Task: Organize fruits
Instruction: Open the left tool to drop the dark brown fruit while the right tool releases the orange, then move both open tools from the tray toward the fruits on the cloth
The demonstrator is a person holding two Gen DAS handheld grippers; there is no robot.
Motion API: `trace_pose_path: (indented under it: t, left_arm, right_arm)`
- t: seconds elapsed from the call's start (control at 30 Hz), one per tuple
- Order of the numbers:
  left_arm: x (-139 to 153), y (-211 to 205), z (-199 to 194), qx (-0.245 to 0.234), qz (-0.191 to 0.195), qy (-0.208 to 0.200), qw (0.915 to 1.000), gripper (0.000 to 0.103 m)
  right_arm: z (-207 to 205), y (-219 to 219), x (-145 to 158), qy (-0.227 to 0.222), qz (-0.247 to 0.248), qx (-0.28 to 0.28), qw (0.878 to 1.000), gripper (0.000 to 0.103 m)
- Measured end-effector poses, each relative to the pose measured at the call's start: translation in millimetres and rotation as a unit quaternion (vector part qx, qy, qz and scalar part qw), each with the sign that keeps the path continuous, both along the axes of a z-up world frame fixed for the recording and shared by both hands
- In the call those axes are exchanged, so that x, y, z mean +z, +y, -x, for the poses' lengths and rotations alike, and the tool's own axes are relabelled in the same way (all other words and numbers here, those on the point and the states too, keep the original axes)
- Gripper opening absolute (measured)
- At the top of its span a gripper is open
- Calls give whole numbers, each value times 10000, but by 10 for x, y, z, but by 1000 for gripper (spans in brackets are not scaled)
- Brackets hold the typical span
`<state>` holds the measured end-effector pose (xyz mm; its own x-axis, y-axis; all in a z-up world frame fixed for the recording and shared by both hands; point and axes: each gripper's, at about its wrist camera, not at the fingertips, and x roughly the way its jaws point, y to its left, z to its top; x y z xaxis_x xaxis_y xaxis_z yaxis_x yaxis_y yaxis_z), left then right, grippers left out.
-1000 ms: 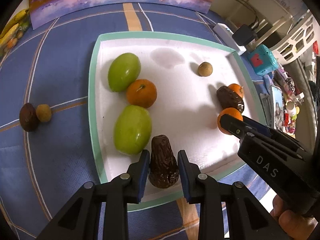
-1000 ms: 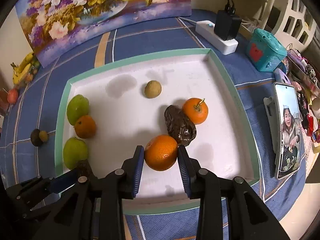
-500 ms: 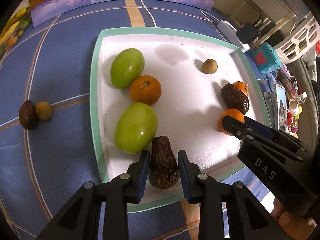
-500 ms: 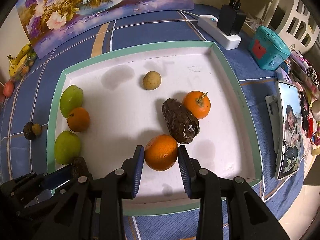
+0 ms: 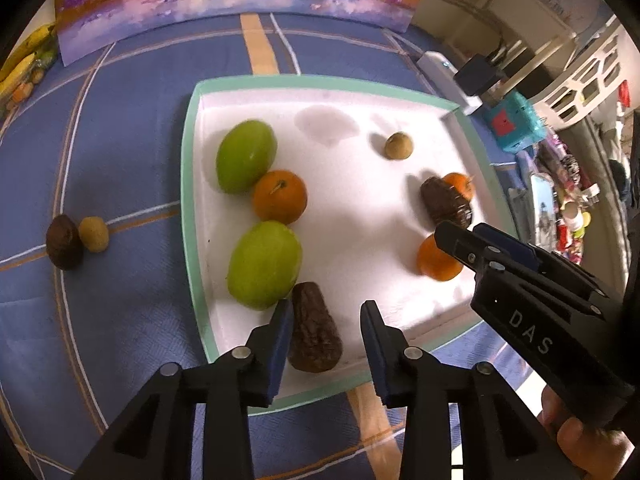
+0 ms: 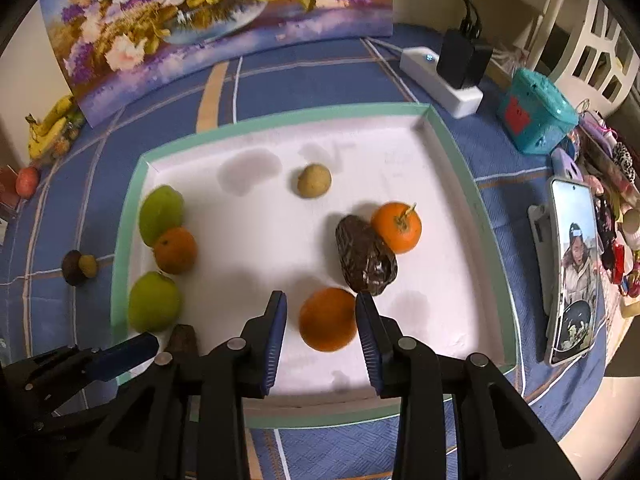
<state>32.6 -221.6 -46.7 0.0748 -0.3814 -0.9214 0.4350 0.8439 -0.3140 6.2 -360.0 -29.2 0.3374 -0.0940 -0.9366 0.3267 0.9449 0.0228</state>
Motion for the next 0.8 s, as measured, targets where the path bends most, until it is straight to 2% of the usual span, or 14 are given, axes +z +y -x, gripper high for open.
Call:
trace_pose_path:
  t: [0.07, 0.2, 0.43, 0.8]
  left_arm:
    - [79, 27, 3, 6, 88, -85, 9999, 39]
    - [226, 146, -31, 142, 286, -228, 9992, 46]
    - [383, 487, -232, 756, 454, -445, 9951, 46]
    - [539, 1331, -527, 1959, 505, -787, 9761, 47]
  right_arm:
    - [21, -3, 98, -161, 54, -39, 9998, 37]
    - [41, -43, 237, -417, 60, -132, 9990, 37]
    - [56, -84, 287, -583, 13, -262, 9980, 37]
    - [17, 30, 358, -730, -18, -69, 9973, 37]
